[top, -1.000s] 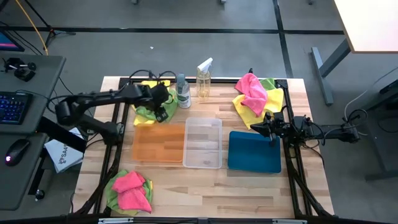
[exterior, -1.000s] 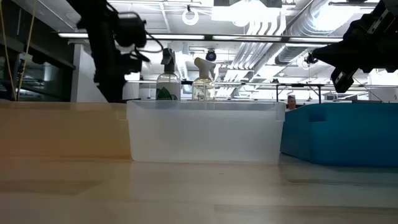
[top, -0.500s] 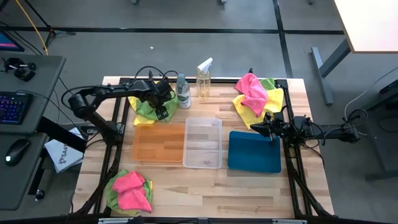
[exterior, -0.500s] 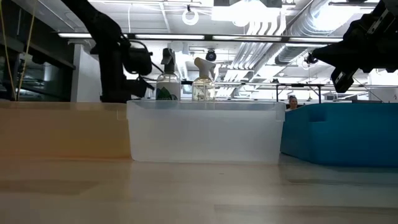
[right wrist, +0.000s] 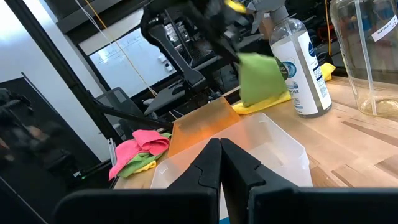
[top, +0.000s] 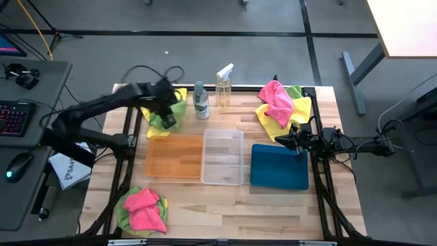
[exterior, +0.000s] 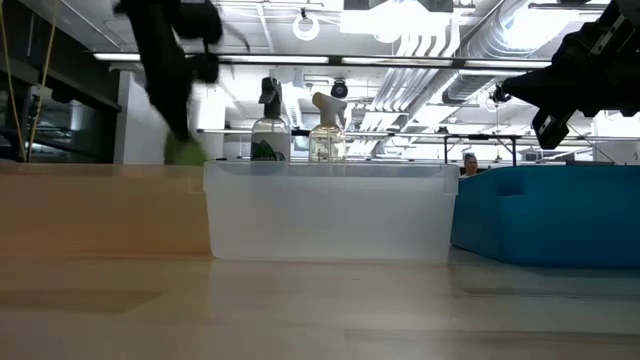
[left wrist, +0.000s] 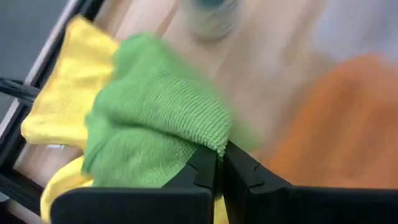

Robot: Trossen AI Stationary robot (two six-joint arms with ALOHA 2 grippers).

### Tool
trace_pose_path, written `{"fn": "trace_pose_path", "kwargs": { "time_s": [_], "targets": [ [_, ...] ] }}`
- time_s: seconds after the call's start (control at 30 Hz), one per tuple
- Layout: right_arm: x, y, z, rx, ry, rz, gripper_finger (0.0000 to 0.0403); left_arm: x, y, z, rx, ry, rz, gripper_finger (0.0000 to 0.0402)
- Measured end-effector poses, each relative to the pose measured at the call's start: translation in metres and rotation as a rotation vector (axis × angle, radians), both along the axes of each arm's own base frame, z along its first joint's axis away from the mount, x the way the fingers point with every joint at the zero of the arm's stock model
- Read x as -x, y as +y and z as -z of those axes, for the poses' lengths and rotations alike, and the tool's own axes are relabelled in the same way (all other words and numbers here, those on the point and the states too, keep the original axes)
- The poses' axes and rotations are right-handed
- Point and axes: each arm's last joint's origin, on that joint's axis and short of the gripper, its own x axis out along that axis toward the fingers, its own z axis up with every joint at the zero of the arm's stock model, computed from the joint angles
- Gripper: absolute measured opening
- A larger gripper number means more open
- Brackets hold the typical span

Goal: Sort microfiber towel by color & place in baskets
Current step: Put the top left green microfiber cloth into the transparent bin

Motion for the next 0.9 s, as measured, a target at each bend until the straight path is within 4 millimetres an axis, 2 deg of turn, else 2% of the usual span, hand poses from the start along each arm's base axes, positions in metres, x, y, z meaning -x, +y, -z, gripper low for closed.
{"fn": "trace_pose_path", "kwargs": {
  "time_s": [0.13,0.23,0.33,0.43,0.53,0.67,0.9],
  "targets": [
    [0.0,0.0,0.0,0.0,0.0,0.0,0.0,0.02,-0.032,-0.061,0.042,-0.253,0.046,0.0001],
    [0.0,0.0,0.0,0.0,0.0,0.0,0.0,0.028,-0.057,-0.104,0.093,-0.501,0.135,0.0001],
    [0.0,0.0,0.0,0.0,0.0,0.0,0.0,0.023,-0.078,-0.139,0.108,-0.707,0.231,0.0],
    [0.0,0.0,0.0,0.0,0.0,0.0,0.0,0.008,-0.095,-0.16,0.052,-0.847,0.32,0.0],
    [0.0,0.0,0.0,0.0,0.0,0.0,0.0,-0.015,-0.108,-0.168,-0.005,-0.938,0.443,0.0],
    [0.0,0.0,0.0,0.0,0.0,0.0,0.0,-0.045,-0.118,-0.167,-0.07,-0.993,0.549,0.0],
    [0.0,0.0,0.0,0.0,0.0,0.0,0.0,-0.093,-0.122,-0.134,-0.095,-0.845,0.577,0.0]
  ]
}}
